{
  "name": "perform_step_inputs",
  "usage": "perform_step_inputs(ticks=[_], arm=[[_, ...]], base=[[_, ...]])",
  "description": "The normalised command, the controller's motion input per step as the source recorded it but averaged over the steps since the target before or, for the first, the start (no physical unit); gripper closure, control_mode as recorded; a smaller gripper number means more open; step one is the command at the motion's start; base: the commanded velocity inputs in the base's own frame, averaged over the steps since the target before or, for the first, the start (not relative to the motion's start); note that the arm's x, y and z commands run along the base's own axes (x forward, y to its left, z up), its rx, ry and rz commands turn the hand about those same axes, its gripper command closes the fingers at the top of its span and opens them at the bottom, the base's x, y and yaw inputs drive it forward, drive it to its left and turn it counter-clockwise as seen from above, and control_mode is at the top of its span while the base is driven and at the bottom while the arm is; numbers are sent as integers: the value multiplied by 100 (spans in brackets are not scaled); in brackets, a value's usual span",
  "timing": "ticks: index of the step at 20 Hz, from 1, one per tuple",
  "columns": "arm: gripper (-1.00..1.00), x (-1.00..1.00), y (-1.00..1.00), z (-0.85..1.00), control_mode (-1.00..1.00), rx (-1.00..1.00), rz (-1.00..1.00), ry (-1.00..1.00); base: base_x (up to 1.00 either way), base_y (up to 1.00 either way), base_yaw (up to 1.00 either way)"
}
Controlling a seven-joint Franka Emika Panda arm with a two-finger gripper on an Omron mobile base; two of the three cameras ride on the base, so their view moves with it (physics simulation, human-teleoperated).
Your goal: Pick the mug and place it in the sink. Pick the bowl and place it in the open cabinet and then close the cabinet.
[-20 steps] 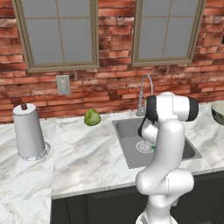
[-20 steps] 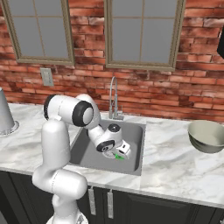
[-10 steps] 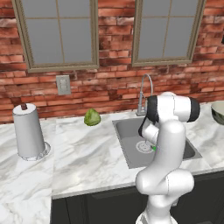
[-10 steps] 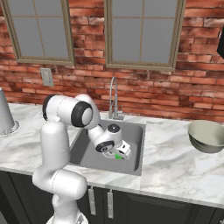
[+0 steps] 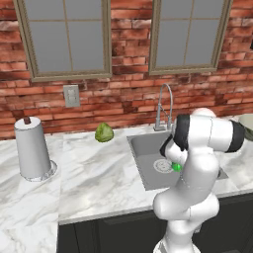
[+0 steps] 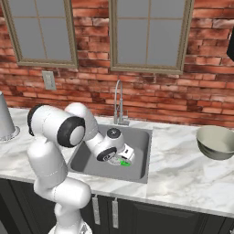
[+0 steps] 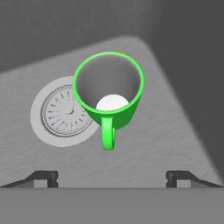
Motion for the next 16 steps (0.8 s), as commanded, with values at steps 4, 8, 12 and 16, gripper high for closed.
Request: perform_step_inputs(ticks=[4, 8, 12, 16], arm=[[-100, -17, 3, 93, -100, 0, 2, 0], [-100, -8, 0, 100, -100, 0, 2, 0], [-100, -1, 0, 100, -100, 0, 0, 1], [-100, 0, -8, 100, -100, 3, 0, 5]], base=[[0, 0, 0], [0, 0, 0], [0, 0, 0], [0, 0, 0]])
